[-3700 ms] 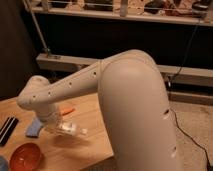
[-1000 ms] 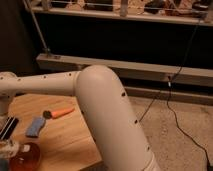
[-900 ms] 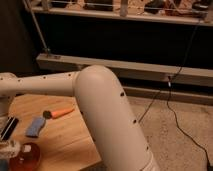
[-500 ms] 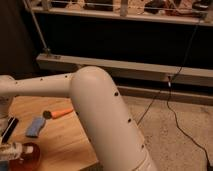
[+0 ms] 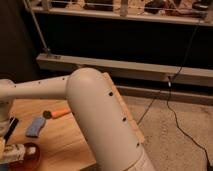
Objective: Place the bottle in the ceramic bowl
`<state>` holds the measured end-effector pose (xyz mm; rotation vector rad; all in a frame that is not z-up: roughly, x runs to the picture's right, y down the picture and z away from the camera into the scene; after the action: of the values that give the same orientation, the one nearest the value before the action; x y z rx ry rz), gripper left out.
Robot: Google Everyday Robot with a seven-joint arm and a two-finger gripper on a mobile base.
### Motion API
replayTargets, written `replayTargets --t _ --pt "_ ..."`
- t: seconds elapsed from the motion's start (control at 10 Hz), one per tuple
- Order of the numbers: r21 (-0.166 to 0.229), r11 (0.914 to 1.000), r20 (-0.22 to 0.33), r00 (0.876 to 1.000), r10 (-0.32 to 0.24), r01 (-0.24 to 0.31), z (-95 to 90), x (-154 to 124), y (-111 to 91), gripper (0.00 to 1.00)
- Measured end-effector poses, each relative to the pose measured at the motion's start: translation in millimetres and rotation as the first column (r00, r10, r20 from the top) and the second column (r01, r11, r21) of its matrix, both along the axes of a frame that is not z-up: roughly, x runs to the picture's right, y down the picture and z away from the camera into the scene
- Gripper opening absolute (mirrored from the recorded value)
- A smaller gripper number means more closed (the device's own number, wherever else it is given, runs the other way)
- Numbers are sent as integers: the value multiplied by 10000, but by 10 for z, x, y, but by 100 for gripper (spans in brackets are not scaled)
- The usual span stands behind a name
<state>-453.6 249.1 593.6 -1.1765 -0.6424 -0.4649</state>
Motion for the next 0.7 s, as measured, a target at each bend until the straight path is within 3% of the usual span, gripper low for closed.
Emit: replayTargets --t 0.4,0.6,0.7 --pt "162 9999 430 9991 -8 1 86 -29 47 60" --pt "125 9999 420 9991 25 -30 106 -24 60 78" --pt "116 9999 402 9992 10 -15 116 -18 69 80"
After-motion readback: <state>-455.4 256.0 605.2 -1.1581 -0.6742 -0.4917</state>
